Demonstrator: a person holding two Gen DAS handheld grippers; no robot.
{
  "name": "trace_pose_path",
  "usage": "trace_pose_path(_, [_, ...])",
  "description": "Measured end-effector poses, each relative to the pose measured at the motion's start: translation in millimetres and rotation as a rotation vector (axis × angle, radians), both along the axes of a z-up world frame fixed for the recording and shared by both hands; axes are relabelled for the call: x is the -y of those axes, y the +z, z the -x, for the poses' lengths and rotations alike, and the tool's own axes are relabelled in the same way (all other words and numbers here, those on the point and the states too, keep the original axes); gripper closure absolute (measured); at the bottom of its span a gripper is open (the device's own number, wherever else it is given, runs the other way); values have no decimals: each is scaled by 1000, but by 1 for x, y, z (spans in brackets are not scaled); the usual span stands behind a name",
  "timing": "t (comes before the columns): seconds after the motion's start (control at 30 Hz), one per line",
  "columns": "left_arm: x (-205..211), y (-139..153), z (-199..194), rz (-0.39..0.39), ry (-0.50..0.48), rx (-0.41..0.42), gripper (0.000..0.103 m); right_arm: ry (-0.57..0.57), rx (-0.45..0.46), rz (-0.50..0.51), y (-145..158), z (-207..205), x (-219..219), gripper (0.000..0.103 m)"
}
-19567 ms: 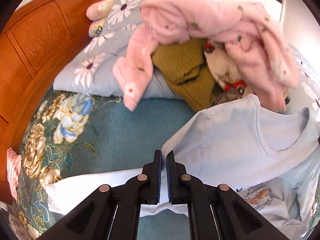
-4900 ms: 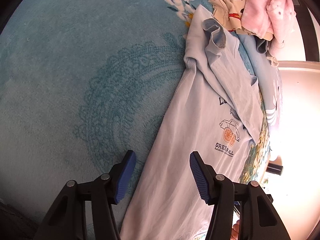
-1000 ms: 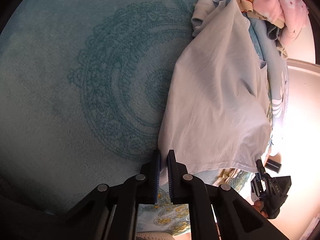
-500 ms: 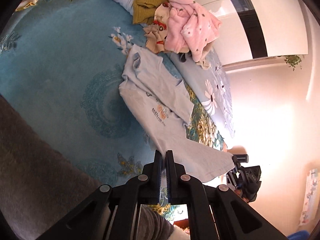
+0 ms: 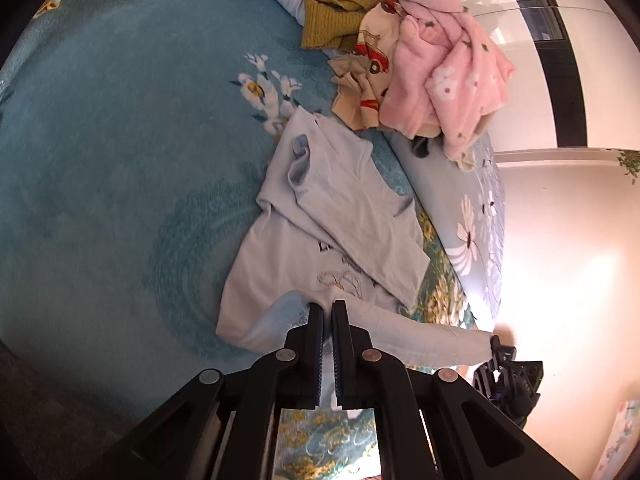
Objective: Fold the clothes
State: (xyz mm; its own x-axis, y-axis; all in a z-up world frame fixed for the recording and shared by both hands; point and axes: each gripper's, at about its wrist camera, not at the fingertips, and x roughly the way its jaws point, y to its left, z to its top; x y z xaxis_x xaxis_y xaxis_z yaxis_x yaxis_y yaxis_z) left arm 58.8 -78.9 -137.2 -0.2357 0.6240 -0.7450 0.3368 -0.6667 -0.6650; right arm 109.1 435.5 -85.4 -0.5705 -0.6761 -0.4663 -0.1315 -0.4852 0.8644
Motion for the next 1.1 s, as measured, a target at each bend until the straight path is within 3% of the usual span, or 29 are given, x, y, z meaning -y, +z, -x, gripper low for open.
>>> trace_pose_path(0.17, [-9, -36, 59, 2, 47, 53, 99, 33, 51, -96, -26, 67, 6, 98])
trace_pose_path(0.4, [-14, -47, 131, 47, 51, 42, 99, 13, 108, -166, -58, 134, 2, 98])
trace_pose_path(0.53, [-18, -58, 154, 64, 58, 47, 99, 14, 148, -215, -73, 161, 11, 98])
trace_pose_path(0.67, [-17, -62, 163, 23, 67, 9, 96, -1, 173, -281, -85, 176, 15, 98])
trace_pose_path(0.73, [-15, -61, 162, -18, 72, -16, 92, -14, 181, -264, -91, 179, 13, 96])
trace_pose_path(0.8, [-13, -57, 157, -17, 80, -54, 69, -32, 184, -266, -94, 181, 9, 94])
trace_pose_path(0.83, [-11, -55, 153, -8, 89, -72, 63, -40, 181, -272, -95, 181, 7, 90])
trace_pose_path(0.87, [-8, -53, 149, -5, 101, -91, 60, -56, 174, -274, -94, 180, 4, 71])
trace_pose_path(0.93, [-2, -52, 139, 6, 119, -96, 58, -90, 163, -269, -91, 172, -4, 52])
trace_pose_path(1.1, [3, -60, 93, 77, 163, -42, 57, -130, 198, -283, -89, 130, -21, 52])
